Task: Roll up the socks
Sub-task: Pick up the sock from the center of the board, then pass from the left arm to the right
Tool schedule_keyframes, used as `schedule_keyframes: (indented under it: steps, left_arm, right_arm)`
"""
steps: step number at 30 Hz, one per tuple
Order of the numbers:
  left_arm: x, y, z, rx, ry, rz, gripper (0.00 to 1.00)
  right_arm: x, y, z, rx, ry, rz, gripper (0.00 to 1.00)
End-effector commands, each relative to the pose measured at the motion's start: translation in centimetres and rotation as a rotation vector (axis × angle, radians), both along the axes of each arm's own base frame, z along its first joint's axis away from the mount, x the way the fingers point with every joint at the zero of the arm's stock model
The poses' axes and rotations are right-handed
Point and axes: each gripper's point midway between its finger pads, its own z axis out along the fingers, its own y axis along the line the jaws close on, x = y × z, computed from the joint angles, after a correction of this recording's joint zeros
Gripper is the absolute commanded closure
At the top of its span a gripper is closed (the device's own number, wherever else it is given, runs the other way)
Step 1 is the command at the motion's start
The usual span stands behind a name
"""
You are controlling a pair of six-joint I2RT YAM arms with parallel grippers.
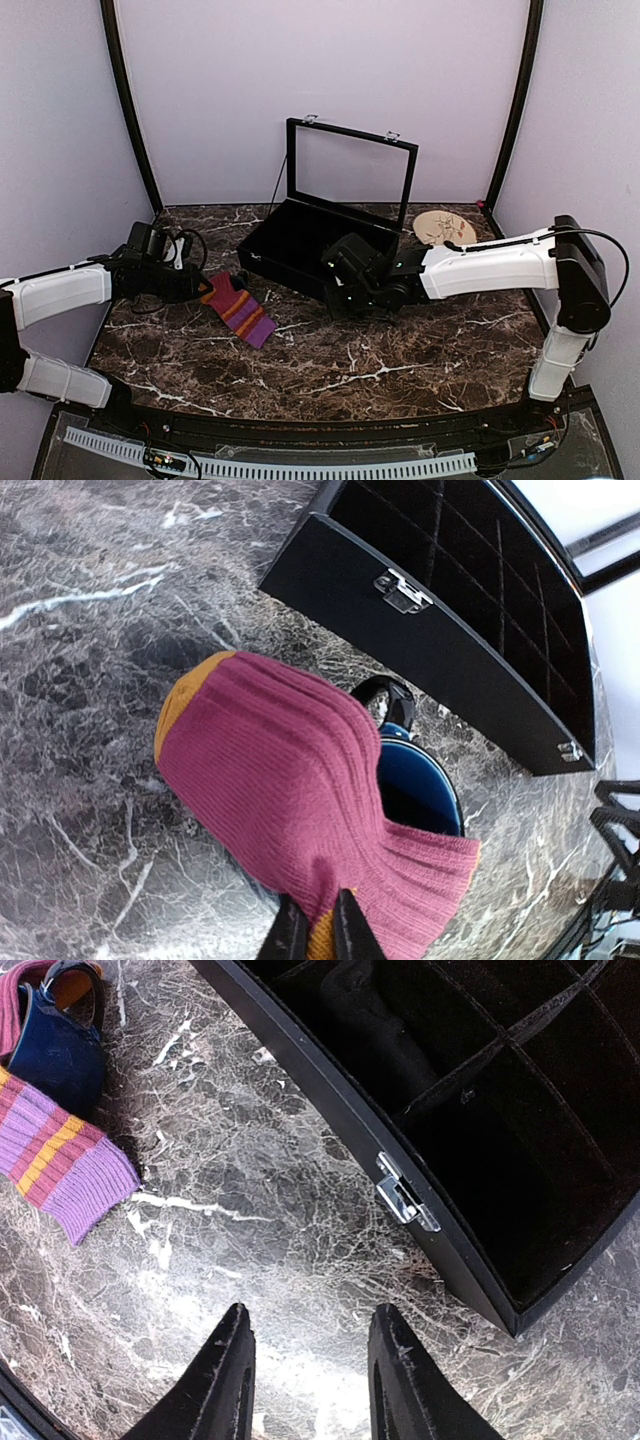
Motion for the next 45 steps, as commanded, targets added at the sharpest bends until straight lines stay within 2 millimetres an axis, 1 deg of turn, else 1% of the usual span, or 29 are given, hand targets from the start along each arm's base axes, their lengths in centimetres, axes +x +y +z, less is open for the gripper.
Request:
schedule_keyframes:
  steps: [1, 6, 10, 15, 17, 20, 23, 26, 28, 30, 31, 33, 34, 36, 39, 40, 41, 45]
  left_arm:
    - [-0.3, -0.3, -0.1, -0.019, -0.005, -0.019, 0.94]
    - [-0.2, 0.0, 0.4, -0.013, -0.023, -0.010, 0.96]
    - [0.0, 0.3, 1.4, -0.005, -0.052, 0.005, 0.96]
    - [0.4, 0.8, 3.8, 0.010, -0.114, 0.026, 0.97]
    - [0.6, 0.9, 5.0, 0.010, -0.143, 0.033, 0.98]
    - [0.6, 0.9, 6.6, 0.000, -0.174, 0.035, 0.99]
    - [0.3, 0.5, 7.9, -0.028, -0.182, 0.021, 1.00]
    - [-0.1, 0.3, 9.4, -0.053, -0.197, 0.013, 1.00]
    - [-0.6, 0.1, 10.5, -0.061, -0.211, 0.009, 1.00]
    - [-1.2, -0.3, 11.7, -0.063, -0.225, -0.004, 1.00]
    - [-1.6, -0.5, 12.3, -0.064, -0.230, -0.012, 1.00]
    - [-2.4, -1.4, 13.3, -0.068, -0.241, -0.034, 1.00]
    - [-2.8, -2.0, 14.2, -0.072, -0.252, -0.049, 1.00]
    - [-3.6, -3.2, 15.1, -0.083, -0.252, -0.080, 1.00]
    - [-5.1, -5.5, 16.4, -0.120, -0.251, -0.146, 1.00]
    - [-5.6, -6.4, 16.8, -0.131, -0.251, -0.175, 1.00]
    - [-6.3, -7.6, 17.1, -0.144, -0.251, -0.216, 1.00]
    - [-8.9, -12.4, 18.1, -0.205, -0.267, -0.421, 1.00]
  right_arm:
    - [-0.1, 0.8, 0.5, 0.013, -0.013, 0.019, 0.63]
    - [-0.2, 0.8, 0.5, 0.015, -0.012, 0.023, 0.63]
    - [-0.2, 0.8, 0.5, 0.021, -0.014, 0.023, 0.63]
    - [-0.2, 0.8, 0.9, 0.035, -0.023, 0.027, 0.63]
    - [-0.2, 0.9, 1.0, 0.041, -0.027, 0.032, 0.63]
    - [-0.4, 1.3, 1.3, 0.061, -0.030, 0.054, 0.63]
    - [-0.8, 1.8, 1.3, 0.081, -0.024, 0.084, 0.63]
    - [-1.3, 1.9, 1.2, 0.100, -0.027, 0.099, 0.63]
    - [-1.4, 1.8, 1.7, 0.123, -0.039, 0.102, 0.63]
    - [-2.0, 1.3, 1.1, 0.121, -0.036, 0.108, 0.63]
    - [-2.2, 1.2, 1.2, 0.128, -0.038, 0.112, 0.62]
    - [-2.6, 1.2, 1.6, 0.147, -0.045, 0.124, 0.62]
    - [-2.8, 1.2, 1.8, 0.151, -0.049, 0.126, 0.62]
    - [-3.2, 1.1, 2.3, 0.156, -0.064, 0.127, 0.62]
    - [-3.6, 0.6, 3.2, 0.160, -0.092, 0.118, 0.62]
    - [-3.8, 0.4, 3.0, 0.151, -0.095, 0.112, 0.62]
    - [-3.9, -0.2, 4.2, 0.170, -0.113, 0.100, 0.62]
    - [-3.9, -2.9, 5.5, 0.166, -0.156, 0.009, 0.62]
